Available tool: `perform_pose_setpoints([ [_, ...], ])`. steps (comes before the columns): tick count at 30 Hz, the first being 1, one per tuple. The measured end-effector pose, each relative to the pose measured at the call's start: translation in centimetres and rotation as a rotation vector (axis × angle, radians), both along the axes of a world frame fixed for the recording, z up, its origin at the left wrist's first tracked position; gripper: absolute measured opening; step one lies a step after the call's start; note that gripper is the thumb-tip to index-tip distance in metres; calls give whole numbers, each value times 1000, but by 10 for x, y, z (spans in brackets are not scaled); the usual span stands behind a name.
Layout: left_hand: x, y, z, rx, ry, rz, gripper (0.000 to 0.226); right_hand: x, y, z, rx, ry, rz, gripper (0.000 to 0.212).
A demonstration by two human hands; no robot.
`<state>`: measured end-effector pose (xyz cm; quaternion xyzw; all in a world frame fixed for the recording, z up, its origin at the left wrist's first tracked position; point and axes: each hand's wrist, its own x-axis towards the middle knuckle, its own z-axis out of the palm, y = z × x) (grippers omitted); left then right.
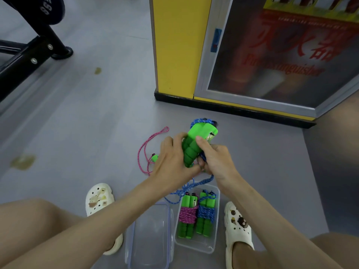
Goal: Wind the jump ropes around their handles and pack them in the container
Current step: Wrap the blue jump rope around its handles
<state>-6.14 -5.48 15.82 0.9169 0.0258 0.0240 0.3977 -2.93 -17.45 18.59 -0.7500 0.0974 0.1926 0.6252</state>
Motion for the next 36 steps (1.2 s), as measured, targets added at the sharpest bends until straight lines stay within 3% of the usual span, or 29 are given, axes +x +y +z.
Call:
perform_pose_setpoints([
  [4, 7, 2, 5, -464, 292, 26, 72, 0, -5, 3, -5, -3, 10, 49],
  [6, 10, 5, 13, -646, 391, 96, 60, -2, -7, 3, 26, 26, 10, 49],
  [10, 10, 9, 27, -892, 510, 82, 23, -1, -8, 0, 90, 97, -14, 46],
  [12, 7, 7, 32, -971, 559, 58, 21, 0, -8, -1, 102, 111, -12, 45],
  [17, 5, 4, 30, -918, 579, 72, 26, -2, -8, 0, 116, 128, -3, 43],
  [22, 2, 4, 33, -1004, 528, 55, 25, -3, -6, 7, 119, 148, -13, 40],
  [26, 5, 6, 33, -987, 484, 51, 34, 9, -13, 6, 14, 97, 93, 50],
  [32, 6, 14, 34, -979, 470, 77, 34, 12, -21, 4, 116, 88, 218, 59],
  [36, 6, 21, 35, -981, 454, 74, 36, 13, -26, 6, 199, 31, 282, 43],
])
